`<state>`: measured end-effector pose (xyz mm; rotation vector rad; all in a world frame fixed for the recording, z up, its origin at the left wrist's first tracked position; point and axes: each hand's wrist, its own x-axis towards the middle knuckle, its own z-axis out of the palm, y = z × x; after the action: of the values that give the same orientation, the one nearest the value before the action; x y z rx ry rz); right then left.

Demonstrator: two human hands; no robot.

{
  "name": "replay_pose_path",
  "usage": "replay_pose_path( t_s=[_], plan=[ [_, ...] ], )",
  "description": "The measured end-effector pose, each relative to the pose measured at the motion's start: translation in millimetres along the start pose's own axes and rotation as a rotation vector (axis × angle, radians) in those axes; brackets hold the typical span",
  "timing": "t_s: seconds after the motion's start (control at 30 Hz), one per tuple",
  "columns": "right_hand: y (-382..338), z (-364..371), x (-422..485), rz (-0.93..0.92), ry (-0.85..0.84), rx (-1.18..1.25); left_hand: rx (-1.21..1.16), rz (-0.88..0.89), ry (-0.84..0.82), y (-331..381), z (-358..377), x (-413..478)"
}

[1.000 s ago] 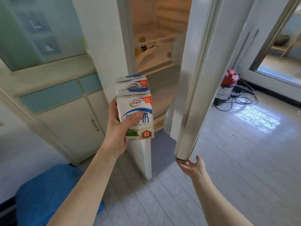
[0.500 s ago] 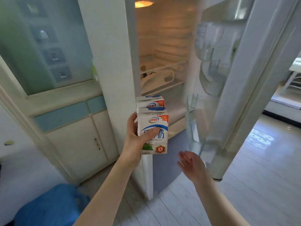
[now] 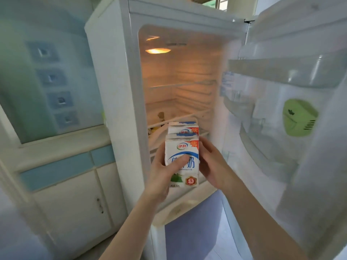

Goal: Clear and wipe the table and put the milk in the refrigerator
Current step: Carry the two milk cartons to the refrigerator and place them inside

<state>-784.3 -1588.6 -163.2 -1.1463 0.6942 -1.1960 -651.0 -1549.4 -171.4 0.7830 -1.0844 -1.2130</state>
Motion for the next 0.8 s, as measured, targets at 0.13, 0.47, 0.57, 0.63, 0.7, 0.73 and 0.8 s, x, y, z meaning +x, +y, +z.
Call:
replay_pose_path(
  t_s=[0.13,0.47,0.57,0.63,0.7,0.73,0.8],
  plan=[
    [-12,-21,47,0.033,0.022,0.097,0.022,0.070,0.083,-5,22,44],
    [-4,-26,143,0.030,0.093,0.247,0.155,0.145,0.228,-13,13,132],
    [-3,-29,171,0.021,0.095,0.246,0.157,0.149,0.230,-14,5,155],
    [-3,-32,190,0.008,0.121,0.226,0.154,0.137,0.232,-14,0,173],
    [-7,-33,208,-0.019,0.155,0.187,0.165,0.141,0.241,-12,-3,190],
    [-9,-34,217,-0.037,0.166,0.176,0.167,0.145,0.244,-11,-4,198],
    [-12,-37,228,-0.069,0.166,0.174,0.149,0.147,0.256,-10,-5,211]
  ],
)
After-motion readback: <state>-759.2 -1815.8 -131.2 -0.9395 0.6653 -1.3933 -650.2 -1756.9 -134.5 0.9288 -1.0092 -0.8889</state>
